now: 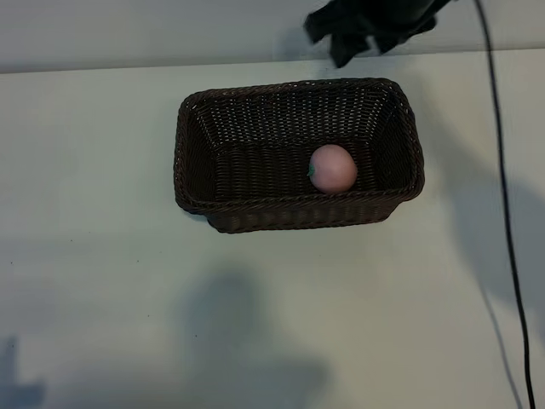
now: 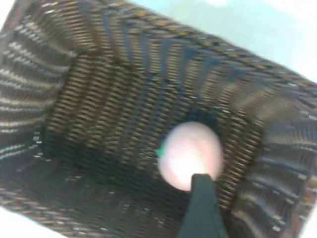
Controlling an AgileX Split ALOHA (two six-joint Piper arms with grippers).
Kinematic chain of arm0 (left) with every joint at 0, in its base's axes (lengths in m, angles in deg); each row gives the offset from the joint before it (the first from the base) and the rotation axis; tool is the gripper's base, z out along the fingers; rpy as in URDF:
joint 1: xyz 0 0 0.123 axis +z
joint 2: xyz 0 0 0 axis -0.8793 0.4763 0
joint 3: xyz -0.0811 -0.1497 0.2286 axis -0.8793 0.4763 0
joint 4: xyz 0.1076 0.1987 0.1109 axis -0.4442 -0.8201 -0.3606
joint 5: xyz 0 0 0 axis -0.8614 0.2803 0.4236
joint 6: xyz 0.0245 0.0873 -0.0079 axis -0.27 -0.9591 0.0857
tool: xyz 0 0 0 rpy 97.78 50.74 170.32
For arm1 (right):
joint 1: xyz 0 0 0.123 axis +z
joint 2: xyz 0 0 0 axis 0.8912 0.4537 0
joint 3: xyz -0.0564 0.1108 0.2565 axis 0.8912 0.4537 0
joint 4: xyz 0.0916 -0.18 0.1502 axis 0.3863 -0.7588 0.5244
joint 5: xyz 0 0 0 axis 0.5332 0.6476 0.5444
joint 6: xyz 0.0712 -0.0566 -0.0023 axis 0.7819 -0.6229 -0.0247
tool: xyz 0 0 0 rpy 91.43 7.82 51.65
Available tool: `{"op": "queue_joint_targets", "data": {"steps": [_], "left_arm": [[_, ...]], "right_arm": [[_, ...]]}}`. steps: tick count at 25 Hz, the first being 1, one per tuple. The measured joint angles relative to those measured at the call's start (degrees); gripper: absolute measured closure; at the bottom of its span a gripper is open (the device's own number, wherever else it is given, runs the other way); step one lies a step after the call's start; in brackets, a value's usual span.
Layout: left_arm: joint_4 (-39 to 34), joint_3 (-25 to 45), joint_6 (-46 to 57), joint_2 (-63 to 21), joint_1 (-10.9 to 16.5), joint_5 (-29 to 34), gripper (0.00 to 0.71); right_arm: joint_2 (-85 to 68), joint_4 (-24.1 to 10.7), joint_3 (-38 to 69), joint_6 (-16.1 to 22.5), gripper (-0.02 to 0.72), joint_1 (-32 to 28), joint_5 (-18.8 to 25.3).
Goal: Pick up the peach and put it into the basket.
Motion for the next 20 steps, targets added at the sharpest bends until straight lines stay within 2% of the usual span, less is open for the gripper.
{"op": "queue_joint_targets", "data": {"steps": [4, 16, 20], "left_arm": [[0.00, 0.00, 0.00, 0.00, 0.00, 0.00, 0.116], [0.00, 0.00, 0.00, 0.00, 0.00, 0.00, 0.116], [0.00, 0.00, 0.00, 0.00, 0.00, 0.00, 0.116]], "right_arm": [[0.00, -0.93, -0.05, -0.12, 0.166, -4.98, 2.19], [0.23, -4.51, -0.05, -1.45, 0.174, -26.25, 2.46], [0.29, -4.32, -0.05, -1.50, 0.181, -29.52, 2.46]]}}
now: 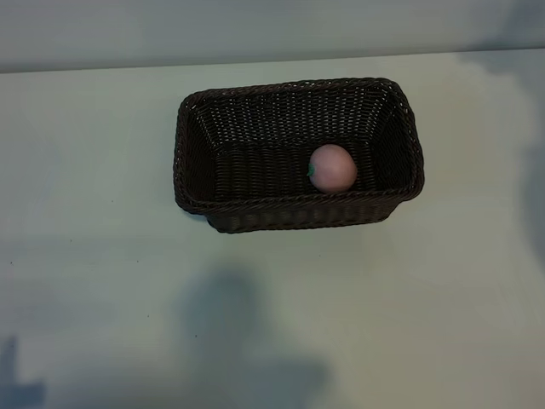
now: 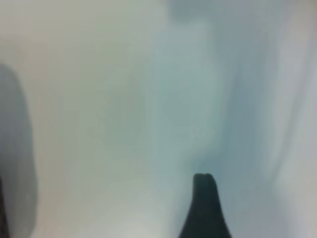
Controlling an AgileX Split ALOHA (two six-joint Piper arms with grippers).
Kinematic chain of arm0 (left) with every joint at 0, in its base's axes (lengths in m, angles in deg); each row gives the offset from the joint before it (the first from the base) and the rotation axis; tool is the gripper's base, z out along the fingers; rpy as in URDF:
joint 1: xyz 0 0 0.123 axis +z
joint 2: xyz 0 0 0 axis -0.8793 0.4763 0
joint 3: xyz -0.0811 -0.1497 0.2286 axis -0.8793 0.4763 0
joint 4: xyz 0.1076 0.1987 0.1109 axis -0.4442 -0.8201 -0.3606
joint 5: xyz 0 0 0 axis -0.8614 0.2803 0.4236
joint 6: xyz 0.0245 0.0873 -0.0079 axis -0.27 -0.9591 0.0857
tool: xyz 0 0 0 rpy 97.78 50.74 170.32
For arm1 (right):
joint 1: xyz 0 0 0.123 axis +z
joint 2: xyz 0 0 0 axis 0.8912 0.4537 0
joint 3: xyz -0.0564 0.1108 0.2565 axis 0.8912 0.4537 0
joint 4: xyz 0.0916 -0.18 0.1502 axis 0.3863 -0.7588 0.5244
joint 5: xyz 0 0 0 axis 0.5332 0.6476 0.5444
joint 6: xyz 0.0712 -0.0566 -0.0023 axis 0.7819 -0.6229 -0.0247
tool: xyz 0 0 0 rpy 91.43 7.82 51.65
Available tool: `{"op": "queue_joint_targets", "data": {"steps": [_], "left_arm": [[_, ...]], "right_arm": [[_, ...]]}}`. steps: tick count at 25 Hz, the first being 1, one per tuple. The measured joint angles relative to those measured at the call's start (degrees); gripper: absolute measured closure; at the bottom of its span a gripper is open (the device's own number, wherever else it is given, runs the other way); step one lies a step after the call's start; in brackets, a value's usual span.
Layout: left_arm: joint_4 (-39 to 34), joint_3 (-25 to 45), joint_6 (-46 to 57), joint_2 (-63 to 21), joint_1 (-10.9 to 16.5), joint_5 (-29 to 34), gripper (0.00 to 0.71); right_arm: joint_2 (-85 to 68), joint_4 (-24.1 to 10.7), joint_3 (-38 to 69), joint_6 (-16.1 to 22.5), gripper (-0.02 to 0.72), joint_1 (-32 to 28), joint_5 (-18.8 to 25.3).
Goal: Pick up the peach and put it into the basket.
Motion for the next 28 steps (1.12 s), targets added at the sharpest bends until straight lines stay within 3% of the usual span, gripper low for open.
{"op": "queue_joint_targets", "data": {"steps": [10, 21, 28], "left_arm": [[0.00, 0.00, 0.00, 0.00, 0.00, 0.00, 0.116], [0.00, 0.00, 0.00, 0.00, 0.00, 0.00, 0.116], [0.00, 0.00, 0.00, 0.00, 0.00, 0.00, 0.116]], "right_arm": [[-8.30, 1.03, 2.99, -0.64, 0.191, -0.16, -0.02], [-36.12, 1.77, 23.39, -1.00, 0.191, -0.16, 0.04], [-61.76, -0.17, 34.34, -0.20, 0.191, -0.16, -0.86]]}}
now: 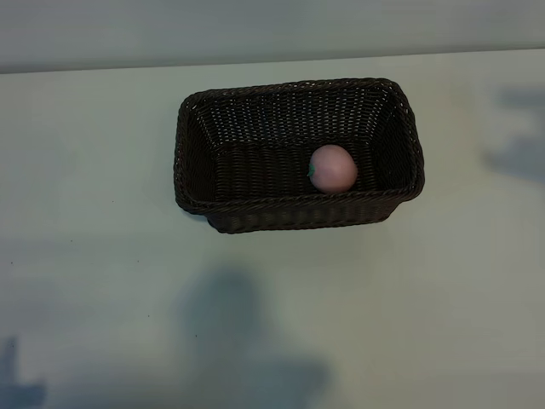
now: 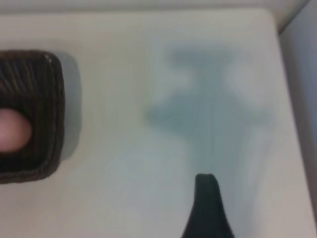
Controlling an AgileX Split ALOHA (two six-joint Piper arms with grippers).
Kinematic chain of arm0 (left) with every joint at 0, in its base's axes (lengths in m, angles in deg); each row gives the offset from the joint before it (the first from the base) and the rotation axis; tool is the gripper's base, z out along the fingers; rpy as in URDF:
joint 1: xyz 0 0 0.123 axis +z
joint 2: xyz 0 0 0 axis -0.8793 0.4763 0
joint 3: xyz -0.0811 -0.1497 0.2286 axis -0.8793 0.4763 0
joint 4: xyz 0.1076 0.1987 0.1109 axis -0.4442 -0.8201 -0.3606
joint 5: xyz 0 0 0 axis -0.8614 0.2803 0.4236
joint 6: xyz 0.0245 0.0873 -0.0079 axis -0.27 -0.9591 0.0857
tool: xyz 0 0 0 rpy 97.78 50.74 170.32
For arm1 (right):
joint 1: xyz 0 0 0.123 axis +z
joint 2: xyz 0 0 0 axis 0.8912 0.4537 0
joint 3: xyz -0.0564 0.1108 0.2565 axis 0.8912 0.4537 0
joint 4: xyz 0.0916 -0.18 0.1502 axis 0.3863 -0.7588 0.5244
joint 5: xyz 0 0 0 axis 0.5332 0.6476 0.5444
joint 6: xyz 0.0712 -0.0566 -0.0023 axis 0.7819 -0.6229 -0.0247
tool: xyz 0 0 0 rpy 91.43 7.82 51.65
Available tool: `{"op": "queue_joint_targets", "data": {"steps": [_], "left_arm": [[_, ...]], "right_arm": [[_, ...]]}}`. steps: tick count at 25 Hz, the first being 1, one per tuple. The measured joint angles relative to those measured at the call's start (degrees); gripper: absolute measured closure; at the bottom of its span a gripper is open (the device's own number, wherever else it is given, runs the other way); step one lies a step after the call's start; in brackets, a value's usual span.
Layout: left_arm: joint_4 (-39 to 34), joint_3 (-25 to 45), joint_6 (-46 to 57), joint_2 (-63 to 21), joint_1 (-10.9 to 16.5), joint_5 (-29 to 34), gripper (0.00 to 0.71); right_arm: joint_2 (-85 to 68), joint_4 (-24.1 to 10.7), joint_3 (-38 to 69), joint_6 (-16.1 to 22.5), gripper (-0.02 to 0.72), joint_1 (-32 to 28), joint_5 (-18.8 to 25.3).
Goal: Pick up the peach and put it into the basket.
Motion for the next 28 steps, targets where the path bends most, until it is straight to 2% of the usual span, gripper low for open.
{"op": "queue_joint_targets", "data": {"steps": [9, 14, 22, 28], "left_arm": [[0.00, 0.00, 0.00, 0.00, 0.00, 0.00, 0.116], [0.00, 0.00, 0.00, 0.00, 0.00, 0.00, 0.116], [0.00, 0.00, 0.00, 0.00, 0.00, 0.00, 0.116], [0.00, 0.00, 0.00, 0.00, 0.00, 0.00, 0.116]], "right_arm": [[-27.25, -0.63, 15.08, 0.42, 0.193, 2.17, -4.27], [-37.46, -0.63, 25.56, 0.80, 0.193, 3.47, -6.93], [-43.73, -0.63, 39.75, 1.52, 0.194, 3.47, -10.47], [-47.33, -0.63, 45.75, 1.60, 0.194, 3.47, -10.71]]}}
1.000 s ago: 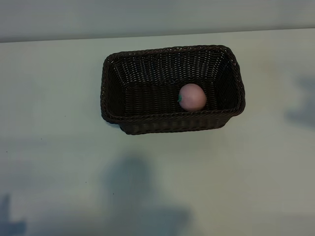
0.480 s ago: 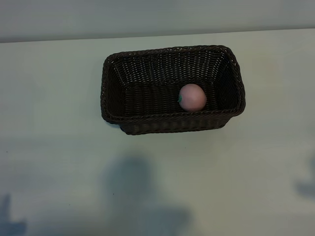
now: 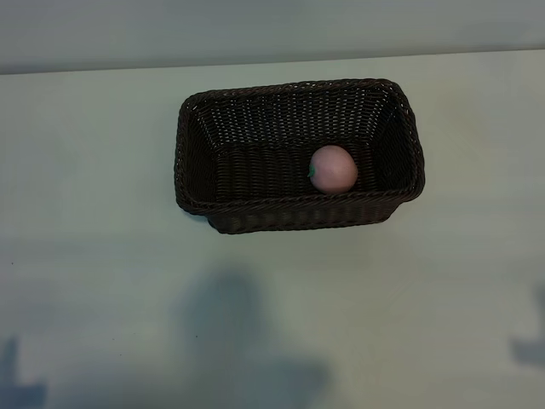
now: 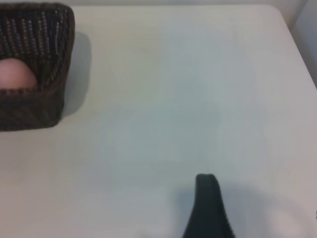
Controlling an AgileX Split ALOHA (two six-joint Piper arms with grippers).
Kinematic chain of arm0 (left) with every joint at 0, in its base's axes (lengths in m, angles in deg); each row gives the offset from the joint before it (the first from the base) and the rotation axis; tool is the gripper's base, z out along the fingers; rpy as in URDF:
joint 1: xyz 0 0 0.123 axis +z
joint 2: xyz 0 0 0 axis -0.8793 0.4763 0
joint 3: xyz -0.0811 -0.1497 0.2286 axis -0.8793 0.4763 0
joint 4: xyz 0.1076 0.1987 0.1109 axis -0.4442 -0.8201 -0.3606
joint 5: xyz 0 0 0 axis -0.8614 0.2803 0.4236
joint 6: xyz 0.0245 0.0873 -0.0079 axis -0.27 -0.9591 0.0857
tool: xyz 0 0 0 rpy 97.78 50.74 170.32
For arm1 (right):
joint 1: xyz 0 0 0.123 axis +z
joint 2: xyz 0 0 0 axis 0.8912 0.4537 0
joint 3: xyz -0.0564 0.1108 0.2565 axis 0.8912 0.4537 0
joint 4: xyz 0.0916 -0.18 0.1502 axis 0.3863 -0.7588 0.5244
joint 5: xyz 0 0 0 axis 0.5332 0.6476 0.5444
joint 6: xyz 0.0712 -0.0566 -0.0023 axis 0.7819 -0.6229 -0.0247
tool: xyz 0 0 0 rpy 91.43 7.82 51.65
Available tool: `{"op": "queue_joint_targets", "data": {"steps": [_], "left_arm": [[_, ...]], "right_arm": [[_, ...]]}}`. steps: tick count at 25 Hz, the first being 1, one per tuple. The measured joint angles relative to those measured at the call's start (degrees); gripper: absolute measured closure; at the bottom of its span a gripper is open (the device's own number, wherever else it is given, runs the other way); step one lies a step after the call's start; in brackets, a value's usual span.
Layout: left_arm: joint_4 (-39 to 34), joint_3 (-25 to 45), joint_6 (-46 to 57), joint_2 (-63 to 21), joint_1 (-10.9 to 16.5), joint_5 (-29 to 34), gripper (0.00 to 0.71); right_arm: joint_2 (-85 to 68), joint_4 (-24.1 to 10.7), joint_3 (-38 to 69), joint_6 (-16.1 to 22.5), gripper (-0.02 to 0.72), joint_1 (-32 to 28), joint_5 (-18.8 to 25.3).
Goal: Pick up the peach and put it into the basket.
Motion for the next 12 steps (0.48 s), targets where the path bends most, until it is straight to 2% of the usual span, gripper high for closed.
{"op": "queue_joint_targets", "data": {"steps": [12], "left_arm": [[0.00, 0.00, 0.00, 0.00, 0.00, 0.00, 0.116]], "right_arm": [[-3.67, 1.19, 1.32, -0.79, 0.195, 0.00, 2.25]]}}
